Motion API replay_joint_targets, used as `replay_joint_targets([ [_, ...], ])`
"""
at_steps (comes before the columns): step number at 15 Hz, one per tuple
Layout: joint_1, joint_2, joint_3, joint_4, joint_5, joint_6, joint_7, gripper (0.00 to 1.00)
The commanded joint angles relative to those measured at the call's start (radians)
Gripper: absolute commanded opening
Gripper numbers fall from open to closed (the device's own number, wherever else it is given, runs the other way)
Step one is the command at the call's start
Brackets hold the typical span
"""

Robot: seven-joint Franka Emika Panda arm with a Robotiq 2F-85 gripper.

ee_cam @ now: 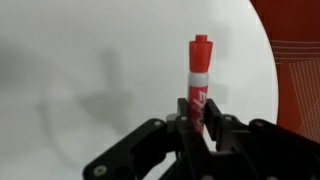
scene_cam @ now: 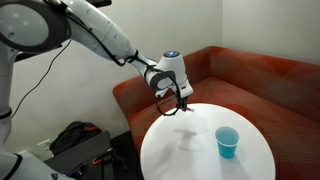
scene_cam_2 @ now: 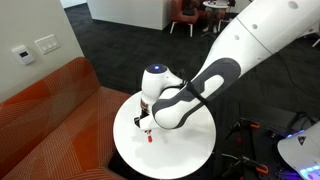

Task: Move the light blue cup to the right then place the red marker inside the cup

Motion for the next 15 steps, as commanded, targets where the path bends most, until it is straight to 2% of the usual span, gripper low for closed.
replay_joint_targets([
  [1, -0.005, -0.158, 0.006, -0.109, 0.017, -0.091, -0.021, 0.05],
  [4, -0.034, -0.259, 0.024, -0.165, 0.017, -0.174, -0.096, 0.05],
  [8, -0.050, -0.375, -0.031, -0.240, -0.045, -0.278, -0.128, 0.05],
  [13, -0.059, -0.447, -0.129, -0.275, -0.272, -0.367, -0.036, 0.05],
  [15, -0.051, -0.445, -0.159, -0.270, -0.382, -0.365, 0.063, 0.05],
])
